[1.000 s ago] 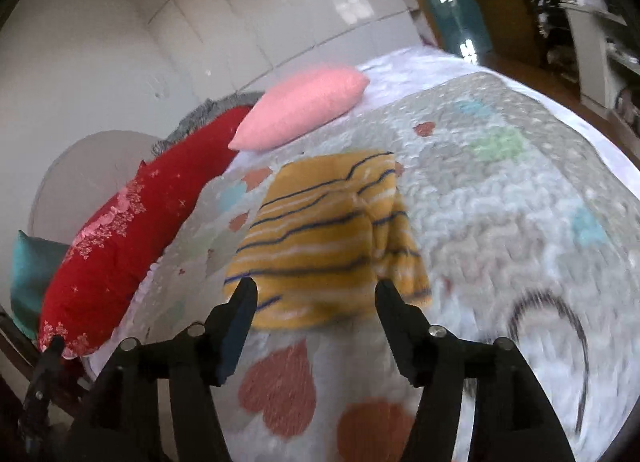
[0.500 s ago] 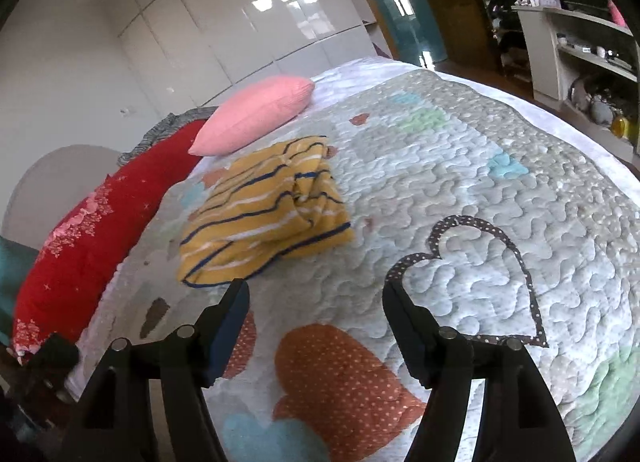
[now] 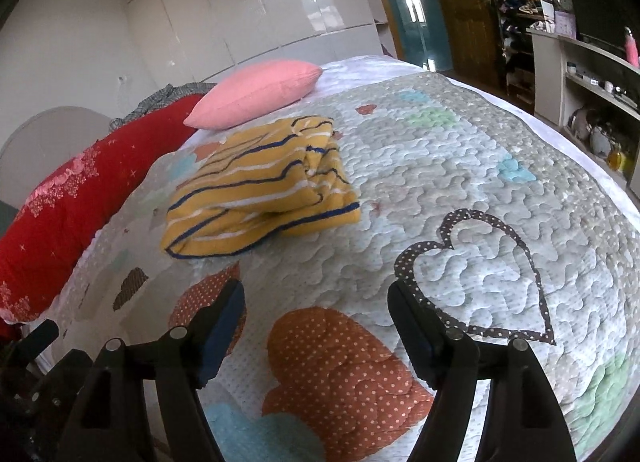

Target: Fold small clothes

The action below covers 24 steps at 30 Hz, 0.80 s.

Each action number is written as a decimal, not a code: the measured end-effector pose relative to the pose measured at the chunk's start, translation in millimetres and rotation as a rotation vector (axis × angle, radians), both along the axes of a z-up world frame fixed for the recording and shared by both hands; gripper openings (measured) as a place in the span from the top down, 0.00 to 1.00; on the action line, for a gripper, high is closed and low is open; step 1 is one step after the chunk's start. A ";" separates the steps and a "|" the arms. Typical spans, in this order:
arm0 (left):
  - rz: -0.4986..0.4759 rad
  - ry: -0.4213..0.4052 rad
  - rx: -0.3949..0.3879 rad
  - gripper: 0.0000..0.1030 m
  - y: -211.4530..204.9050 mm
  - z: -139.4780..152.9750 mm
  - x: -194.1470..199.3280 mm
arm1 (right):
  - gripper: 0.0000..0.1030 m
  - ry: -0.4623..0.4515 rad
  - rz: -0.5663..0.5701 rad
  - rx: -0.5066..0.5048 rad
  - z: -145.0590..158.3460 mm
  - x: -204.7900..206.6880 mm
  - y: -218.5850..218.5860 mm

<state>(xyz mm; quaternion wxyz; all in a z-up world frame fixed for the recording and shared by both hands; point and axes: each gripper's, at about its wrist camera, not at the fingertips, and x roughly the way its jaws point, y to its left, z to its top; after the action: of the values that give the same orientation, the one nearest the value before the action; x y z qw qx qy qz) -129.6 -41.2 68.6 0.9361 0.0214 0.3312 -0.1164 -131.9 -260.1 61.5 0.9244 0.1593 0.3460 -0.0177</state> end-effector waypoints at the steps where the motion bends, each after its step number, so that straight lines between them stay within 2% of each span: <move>1: -0.001 0.003 -0.004 0.00 0.8 -0.7 0.1 | 0.23 0.002 -0.002 0.001 -0.7 0.4 -0.3; 6: -0.012 0.017 -0.001 0.00 -0.6 -4.6 1.5 | 0.23 0.007 0.002 -0.001 -2.4 1.7 0.4; 15: 0.018 0.076 0.029 0.00 -2.2 -17.6 7.4 | 0.21 -0.012 -0.015 -0.062 0.0 -3.2 0.3; 18: 0.045 0.107 0.043 0.00 2.3 -24.7 12.6 | 0.21 -0.002 -0.013 -0.090 -0.8 -2.2 4.5; 21: 0.054 0.146 0.021 0.00 9.9 -30.9 17.2 | 0.21 0.000 0.003 -0.127 -0.7 -1.9 12.6; 24: 0.066 0.151 0.019 0.00 14.3 -33.1 18.1 | 0.21 -0.003 0.023 -0.178 -0.4 -1.2 22.1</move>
<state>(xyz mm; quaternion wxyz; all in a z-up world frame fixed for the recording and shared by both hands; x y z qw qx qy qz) -111.5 -26.9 35.5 0.9116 0.0105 0.4023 -0.0838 -133.1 -238.0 61.2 0.9356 0.0726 0.3435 -0.0378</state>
